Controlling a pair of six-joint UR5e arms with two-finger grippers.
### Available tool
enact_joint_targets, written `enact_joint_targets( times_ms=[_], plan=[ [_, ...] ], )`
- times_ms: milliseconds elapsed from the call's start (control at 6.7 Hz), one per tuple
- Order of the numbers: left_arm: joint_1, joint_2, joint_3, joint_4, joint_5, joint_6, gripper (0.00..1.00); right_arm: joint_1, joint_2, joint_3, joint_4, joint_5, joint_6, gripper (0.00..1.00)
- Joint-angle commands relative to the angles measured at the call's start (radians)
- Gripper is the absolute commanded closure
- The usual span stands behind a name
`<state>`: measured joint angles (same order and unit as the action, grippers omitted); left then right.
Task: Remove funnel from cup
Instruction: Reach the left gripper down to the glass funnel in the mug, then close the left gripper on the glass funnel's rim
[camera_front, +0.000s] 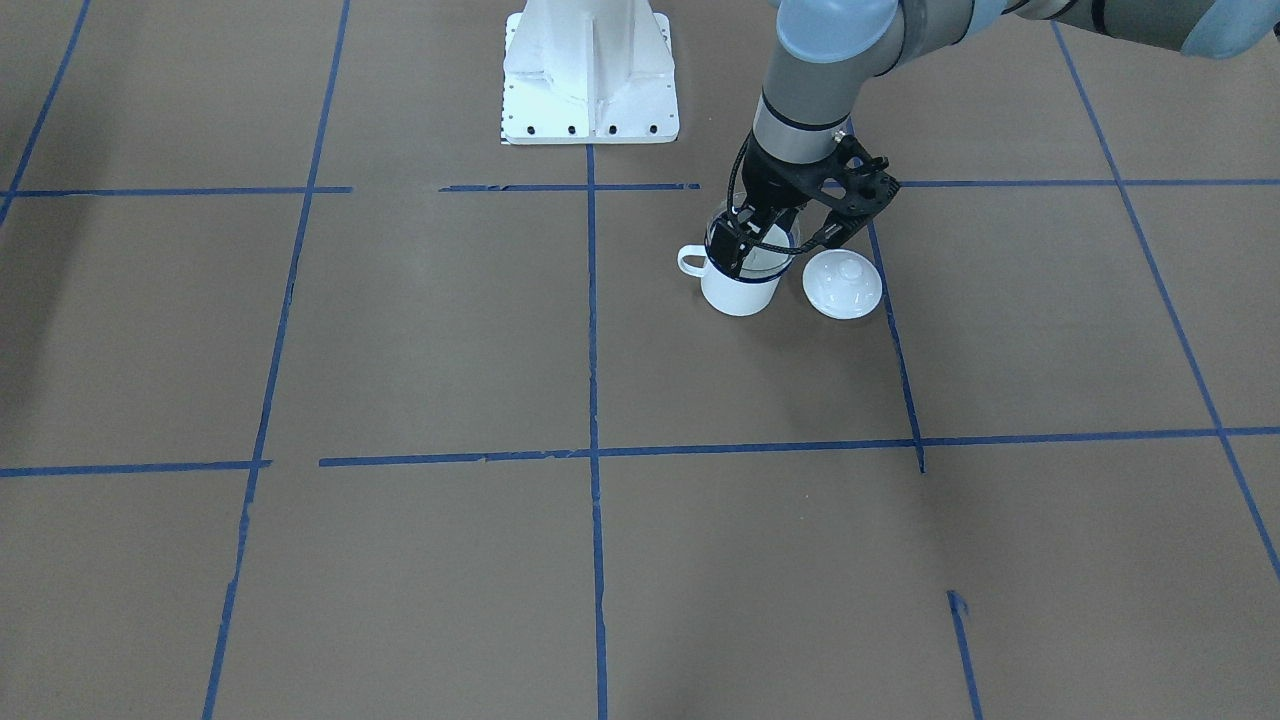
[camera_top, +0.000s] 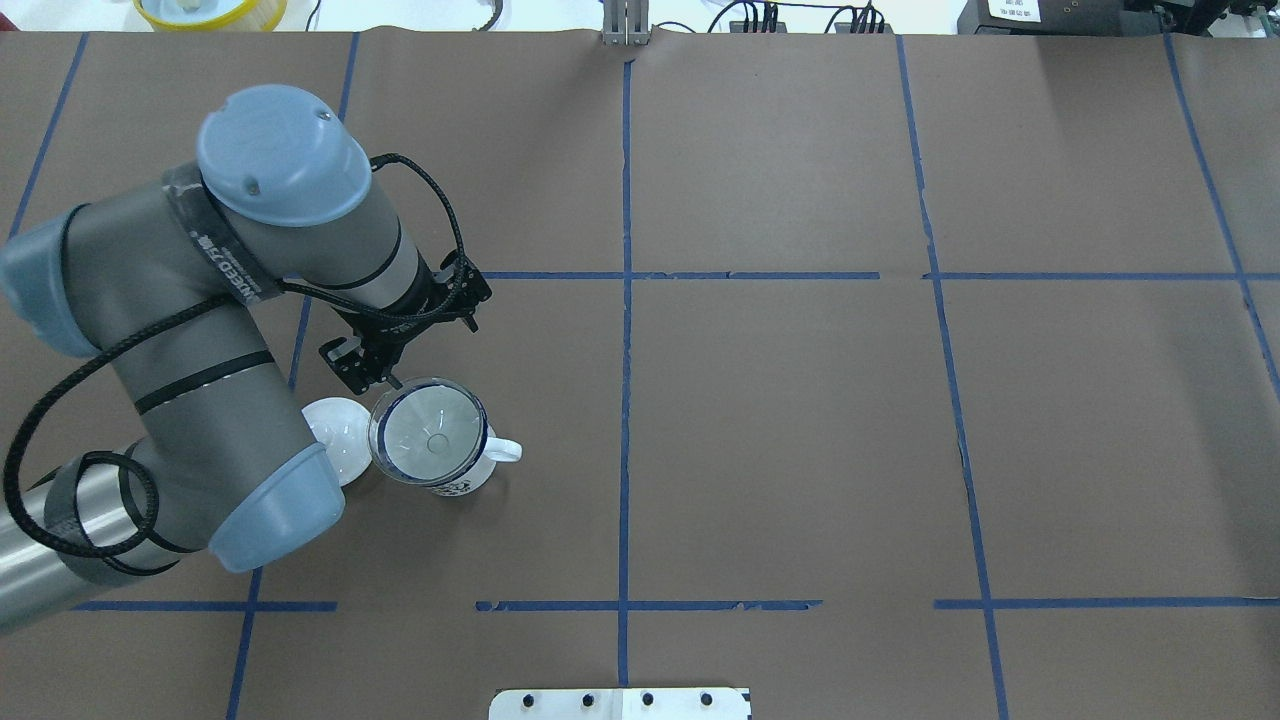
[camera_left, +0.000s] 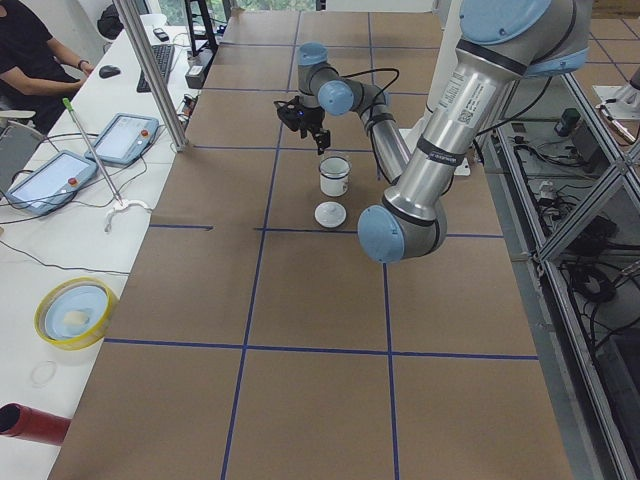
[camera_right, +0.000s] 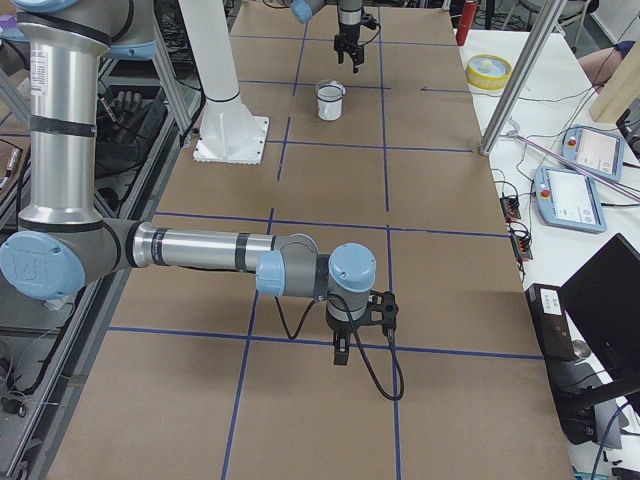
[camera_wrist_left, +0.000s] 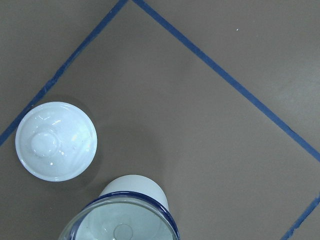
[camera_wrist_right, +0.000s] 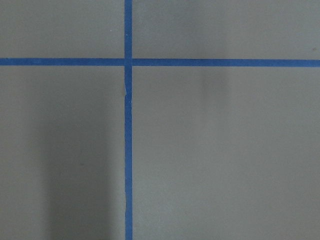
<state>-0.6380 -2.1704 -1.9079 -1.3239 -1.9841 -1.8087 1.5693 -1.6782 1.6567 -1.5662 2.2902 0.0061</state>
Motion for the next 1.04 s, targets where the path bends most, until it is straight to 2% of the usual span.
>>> enact_joint_targets(
  times_ms=[0, 299, 597, 896],
  plan=[
    [0.020, -0.003, 0.056, -0.007, 0.008, 0.003, 0.15, 0.000, 0.000, 0.000, 0.000, 0.000, 0.000, 0.00],
    [0.049, 0.000, 0.067, -0.009, 0.005, -0.007, 0.44, 0.000, 0.000, 0.000, 0.000, 0.000, 0.000, 0.00],
    [0.055, -0.002, 0.075, -0.023, 0.004, -0.008, 0.52, 0.000, 0.000, 0.000, 0.000, 0.000, 0.000, 0.00],
    [0.055, -0.009, 0.073, -0.023, 0.002, -0.008, 0.88, 0.000, 0.000, 0.000, 0.000, 0.000, 0.000, 0.00]
  ],
)
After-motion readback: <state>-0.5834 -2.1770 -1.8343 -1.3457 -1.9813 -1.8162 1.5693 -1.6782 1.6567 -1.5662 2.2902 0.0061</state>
